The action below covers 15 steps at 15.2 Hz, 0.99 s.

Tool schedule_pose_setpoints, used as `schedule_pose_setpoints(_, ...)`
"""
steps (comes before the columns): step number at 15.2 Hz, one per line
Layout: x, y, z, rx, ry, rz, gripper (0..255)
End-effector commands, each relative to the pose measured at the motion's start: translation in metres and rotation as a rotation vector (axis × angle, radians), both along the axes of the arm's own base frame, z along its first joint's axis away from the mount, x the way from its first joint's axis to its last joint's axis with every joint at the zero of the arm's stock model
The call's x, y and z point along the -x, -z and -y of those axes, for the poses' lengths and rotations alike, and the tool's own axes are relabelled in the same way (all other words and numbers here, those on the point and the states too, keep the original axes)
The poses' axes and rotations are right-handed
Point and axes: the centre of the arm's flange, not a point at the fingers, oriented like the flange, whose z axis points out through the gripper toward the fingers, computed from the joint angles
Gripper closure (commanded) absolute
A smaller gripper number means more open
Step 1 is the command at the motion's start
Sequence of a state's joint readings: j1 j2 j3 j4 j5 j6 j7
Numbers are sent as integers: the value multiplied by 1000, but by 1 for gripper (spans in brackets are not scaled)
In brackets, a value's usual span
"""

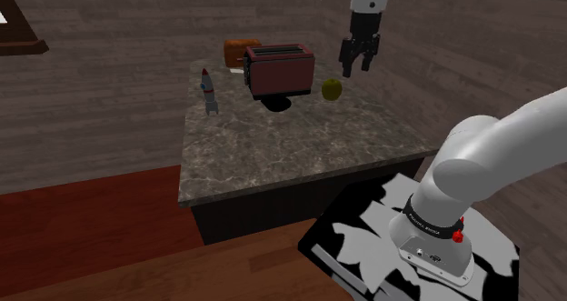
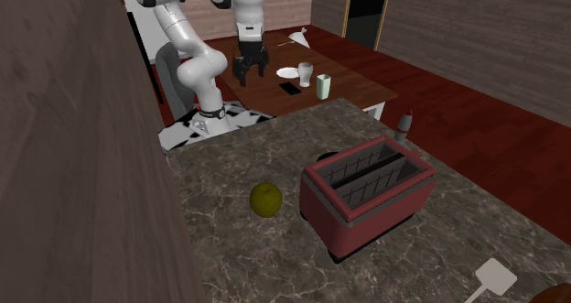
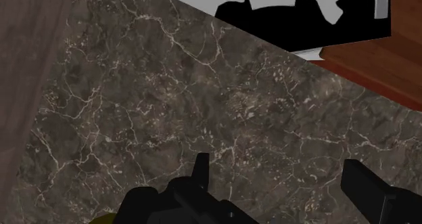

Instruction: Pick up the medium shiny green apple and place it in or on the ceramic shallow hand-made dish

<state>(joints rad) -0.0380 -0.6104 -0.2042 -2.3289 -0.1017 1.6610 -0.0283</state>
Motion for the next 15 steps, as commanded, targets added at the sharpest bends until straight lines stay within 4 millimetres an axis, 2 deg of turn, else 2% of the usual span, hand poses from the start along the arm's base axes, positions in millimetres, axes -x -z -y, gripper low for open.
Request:
schedule_pose_setpoints(1,-12,7,20,1,-6,10,0)
schedule_pose_setpoints(15,-106,67,161,2,-45,72,0)
